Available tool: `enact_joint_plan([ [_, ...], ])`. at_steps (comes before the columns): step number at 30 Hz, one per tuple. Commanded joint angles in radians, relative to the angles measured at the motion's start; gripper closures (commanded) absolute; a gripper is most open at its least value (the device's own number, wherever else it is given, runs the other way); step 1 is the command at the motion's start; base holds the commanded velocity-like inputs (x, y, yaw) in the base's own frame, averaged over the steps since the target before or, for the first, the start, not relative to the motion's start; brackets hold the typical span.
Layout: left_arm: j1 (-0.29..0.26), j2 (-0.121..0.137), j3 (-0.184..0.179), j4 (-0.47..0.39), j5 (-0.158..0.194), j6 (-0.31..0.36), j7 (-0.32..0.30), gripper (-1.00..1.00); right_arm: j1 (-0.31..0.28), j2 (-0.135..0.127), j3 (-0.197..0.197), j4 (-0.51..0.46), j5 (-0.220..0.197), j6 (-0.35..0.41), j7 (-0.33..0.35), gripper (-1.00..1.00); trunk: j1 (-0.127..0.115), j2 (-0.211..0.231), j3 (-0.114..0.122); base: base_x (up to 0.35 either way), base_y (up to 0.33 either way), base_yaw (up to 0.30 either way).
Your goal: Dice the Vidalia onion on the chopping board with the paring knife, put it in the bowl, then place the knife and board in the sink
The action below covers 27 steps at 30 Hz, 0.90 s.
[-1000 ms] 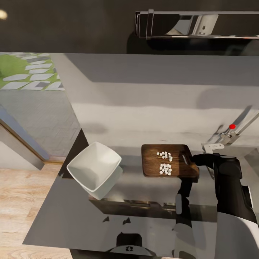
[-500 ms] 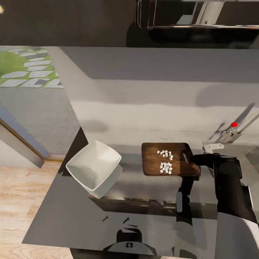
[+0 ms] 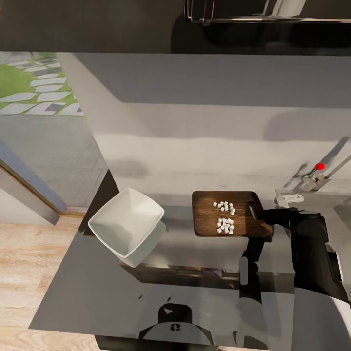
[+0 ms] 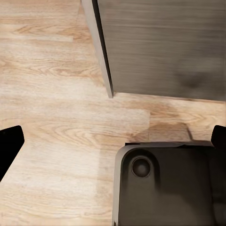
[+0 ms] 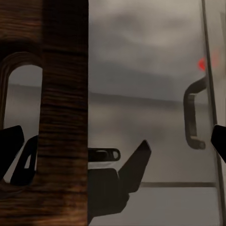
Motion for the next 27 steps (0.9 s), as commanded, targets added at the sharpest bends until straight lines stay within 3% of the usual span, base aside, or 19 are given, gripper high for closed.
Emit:
enact_joint_plan([
  [1,0.001,0.001,-0.009,-0.002,0.007,-0.001,0.003,-1.00,-0.001,0.000,0.000,-0.001,0.010,0.002,0.010,-1.00,0.001,-0.002,-0.003,0.000,0.000,0.000],
  [27,0.001,0.001,-0.009,-0.002,0.007,-0.001,0.003,-1.00,-0.001,0.000,0.000,0.000,0.012,0.004,0.009,-1.00,0.001,-0.002,-0.010,0.000,0.000,0.000],
])
